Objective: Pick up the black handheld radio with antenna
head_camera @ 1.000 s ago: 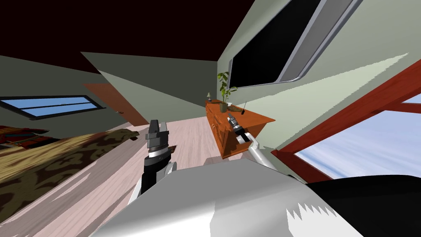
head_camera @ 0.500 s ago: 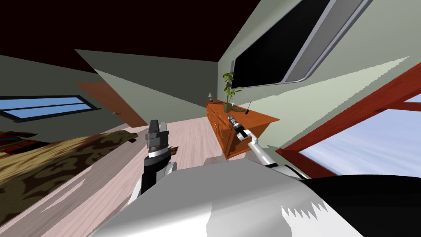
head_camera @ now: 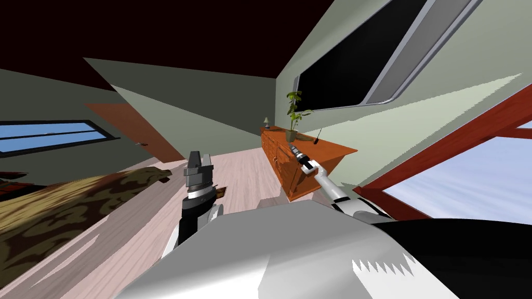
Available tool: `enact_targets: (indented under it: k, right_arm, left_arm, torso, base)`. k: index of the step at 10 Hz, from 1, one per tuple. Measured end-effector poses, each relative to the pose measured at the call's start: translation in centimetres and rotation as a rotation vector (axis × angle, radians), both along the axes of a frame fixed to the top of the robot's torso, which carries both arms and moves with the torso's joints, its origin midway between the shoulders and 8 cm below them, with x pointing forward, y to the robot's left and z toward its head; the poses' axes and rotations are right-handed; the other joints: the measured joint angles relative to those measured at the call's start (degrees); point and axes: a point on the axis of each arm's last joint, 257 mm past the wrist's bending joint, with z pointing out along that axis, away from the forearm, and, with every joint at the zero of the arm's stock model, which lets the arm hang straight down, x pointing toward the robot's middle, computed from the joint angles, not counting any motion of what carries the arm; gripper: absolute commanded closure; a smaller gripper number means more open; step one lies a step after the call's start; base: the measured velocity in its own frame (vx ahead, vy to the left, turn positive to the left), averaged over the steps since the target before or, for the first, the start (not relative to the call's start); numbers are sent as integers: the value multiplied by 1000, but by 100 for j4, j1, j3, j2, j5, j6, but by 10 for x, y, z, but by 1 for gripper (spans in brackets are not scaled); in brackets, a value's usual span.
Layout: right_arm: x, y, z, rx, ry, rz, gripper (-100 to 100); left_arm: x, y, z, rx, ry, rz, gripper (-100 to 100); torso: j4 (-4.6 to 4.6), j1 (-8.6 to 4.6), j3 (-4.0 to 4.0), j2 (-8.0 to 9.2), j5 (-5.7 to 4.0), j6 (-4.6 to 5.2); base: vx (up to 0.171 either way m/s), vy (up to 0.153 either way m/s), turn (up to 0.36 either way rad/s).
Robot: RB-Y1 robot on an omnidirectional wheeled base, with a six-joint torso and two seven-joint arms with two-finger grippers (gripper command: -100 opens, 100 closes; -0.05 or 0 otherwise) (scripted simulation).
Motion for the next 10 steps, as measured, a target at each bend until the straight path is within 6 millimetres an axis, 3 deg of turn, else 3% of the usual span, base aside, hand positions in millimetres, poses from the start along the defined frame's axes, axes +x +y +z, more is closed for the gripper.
enact_targets:
  k: [5,10]
  right_arm:
    - [25,-62,-10,-171,79,-130,-100]
    - [37,-130,-15,-325,158,-274,-100]
  left_arm:
    - [0,0,0,0,0,0,0]
    - [0,0,0,0,0,0,0]
  torso:
    - [-4,-28,-10,-18,-6,3]
    - [-6,-41,-15,-24,-10,1]
  base:
    - [91,101,-43]
    - [121,56,-49]
